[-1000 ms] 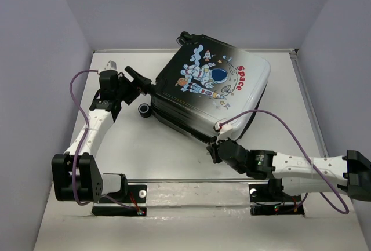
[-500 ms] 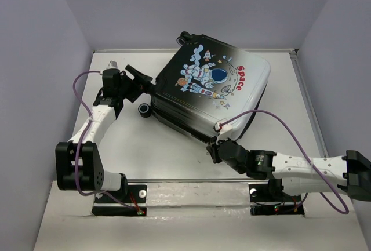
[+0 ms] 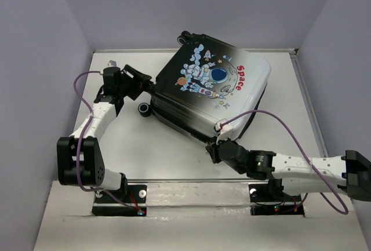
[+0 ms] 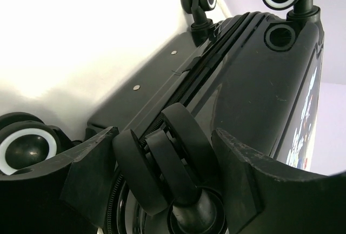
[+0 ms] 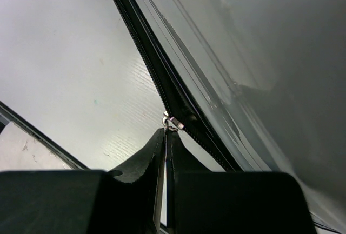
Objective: Pack the luggage
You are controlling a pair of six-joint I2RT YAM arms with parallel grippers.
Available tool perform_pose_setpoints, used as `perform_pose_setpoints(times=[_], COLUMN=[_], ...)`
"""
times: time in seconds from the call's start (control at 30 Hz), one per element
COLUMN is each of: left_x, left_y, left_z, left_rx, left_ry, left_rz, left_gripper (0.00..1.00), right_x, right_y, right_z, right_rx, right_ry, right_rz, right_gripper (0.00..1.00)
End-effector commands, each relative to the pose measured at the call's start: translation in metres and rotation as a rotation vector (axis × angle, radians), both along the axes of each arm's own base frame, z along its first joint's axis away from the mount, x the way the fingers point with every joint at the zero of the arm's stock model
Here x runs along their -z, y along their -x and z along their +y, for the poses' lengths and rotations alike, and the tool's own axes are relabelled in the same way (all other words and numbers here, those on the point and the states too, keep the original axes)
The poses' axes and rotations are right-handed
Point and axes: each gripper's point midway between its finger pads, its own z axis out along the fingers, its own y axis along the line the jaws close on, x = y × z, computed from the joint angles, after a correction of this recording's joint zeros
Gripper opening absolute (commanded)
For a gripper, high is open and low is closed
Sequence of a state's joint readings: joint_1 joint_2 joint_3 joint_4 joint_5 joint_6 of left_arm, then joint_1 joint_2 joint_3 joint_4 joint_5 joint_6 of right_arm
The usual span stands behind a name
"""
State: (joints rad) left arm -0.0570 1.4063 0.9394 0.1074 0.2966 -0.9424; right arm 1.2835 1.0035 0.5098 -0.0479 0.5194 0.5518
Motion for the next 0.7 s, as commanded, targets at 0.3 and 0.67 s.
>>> perform_pose_setpoints(times=[0.3, 0.67], left_x=[-0.066, -0.049], left_y=[0.004, 0.078], left_z=[-0.044, -0.069], left_rx=[0.094, 0.306], left_ry=[0.078, -0.080], left_rz=[-0.270, -0.304], left_gripper=[0.06, 0.06], right_x=[-0.051, -0.075], right_y=[-0.007, -0.040], right_z=[0.063, 0.164], right_rx=[-0.057, -0.115], right_ry=[-0.147, -0.093], right_rz=[-0.043, -0.152], right_gripper=[0.07, 0.07])
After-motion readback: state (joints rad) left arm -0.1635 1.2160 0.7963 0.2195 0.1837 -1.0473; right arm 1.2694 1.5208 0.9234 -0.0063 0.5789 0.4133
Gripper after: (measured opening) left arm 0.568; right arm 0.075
